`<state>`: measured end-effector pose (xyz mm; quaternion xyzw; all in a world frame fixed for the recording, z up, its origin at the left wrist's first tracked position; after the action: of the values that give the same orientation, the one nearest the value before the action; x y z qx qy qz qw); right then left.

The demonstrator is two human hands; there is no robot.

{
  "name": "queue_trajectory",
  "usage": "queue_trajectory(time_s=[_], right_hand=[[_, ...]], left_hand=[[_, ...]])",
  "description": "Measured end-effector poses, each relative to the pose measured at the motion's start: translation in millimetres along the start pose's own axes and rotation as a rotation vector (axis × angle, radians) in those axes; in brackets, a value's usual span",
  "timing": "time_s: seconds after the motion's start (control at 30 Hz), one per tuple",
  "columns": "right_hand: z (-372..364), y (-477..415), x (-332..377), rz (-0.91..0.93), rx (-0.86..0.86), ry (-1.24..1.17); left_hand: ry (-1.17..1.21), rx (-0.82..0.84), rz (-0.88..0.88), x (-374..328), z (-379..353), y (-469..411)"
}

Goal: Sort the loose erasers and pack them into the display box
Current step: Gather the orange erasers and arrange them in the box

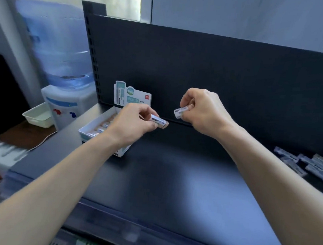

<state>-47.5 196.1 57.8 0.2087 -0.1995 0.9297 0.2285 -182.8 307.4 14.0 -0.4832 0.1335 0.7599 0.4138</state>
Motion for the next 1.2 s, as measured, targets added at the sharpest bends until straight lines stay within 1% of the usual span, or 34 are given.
queue_trajectory(time_s=[0.27,0.43,0.57,0.77,0.93,1.0,1.2], right_hand=[[-27,-22,30,0.117,0.109,-0.015],[-44,-30,41,0.13,0.149,0.015],[-53,-35,51,0.121,0.158,0.053],[-68,-42,63,0.001,0.168,0.075],[-81,-46,78,-0.09,0.165,0.119],[-86,-45,82,-0.135,0.157,0.142],[-94,-40,88,-0.26,0.13,0.194]], left_hand=[[-0.104,-0.222,0.119,19,44,6],[-0.132,-0.235,0.179,33,56,7],[-0.179,-0.138,0.217,42,57,1],[-0.311,0.062,0.136,53,60,-9],[-0.209,0.227,0.104,73,67,-22],[-0.213,0.273,0.09,77,69,-26],[-0.39,0.417,-0.026,86,76,-31]])
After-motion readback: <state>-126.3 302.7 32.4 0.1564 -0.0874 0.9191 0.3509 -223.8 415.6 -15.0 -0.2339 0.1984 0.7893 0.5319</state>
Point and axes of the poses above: each hand's wrist, its own y-axis away from the middle knuckle, its own z-axis out of the back of the hand, x = y × z, the point moved 1 cm from there along -y, towards the middle knuckle, and after that the axes turned 2 degrees about x, right-handed, at the moved point
